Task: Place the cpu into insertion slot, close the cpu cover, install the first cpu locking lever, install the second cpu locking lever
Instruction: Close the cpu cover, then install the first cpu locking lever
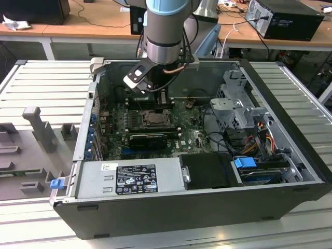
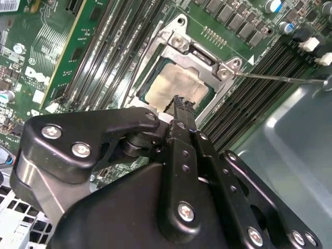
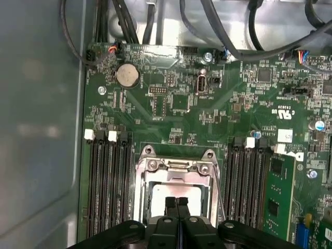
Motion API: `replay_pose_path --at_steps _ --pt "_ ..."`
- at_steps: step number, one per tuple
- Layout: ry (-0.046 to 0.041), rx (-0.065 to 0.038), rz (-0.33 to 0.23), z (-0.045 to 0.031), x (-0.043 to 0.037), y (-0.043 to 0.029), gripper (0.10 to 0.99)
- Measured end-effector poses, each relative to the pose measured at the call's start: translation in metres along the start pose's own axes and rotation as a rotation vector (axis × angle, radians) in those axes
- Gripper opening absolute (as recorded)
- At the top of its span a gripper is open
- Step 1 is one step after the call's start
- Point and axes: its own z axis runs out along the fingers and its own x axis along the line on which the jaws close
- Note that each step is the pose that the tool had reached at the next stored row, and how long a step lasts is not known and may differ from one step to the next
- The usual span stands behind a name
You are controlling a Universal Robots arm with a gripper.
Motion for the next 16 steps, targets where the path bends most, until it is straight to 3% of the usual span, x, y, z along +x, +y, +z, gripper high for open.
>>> replay_pose_path --at_steps 5,9,13,16 --pt "0.0000 0.000 0.000 0.0000 0.0003 -0.0059 0.106" --pt "-0.0001 0.000 0.000 -0.0012 0.0003 -0.0064 0.106" --pt "-0.0003 0.000 0.000 -0.0129 0.0009 -0.0064 0.106" --pt "-0.0031 0.000 0.000 -0.0263 0.0022 -0.0064 0.106"
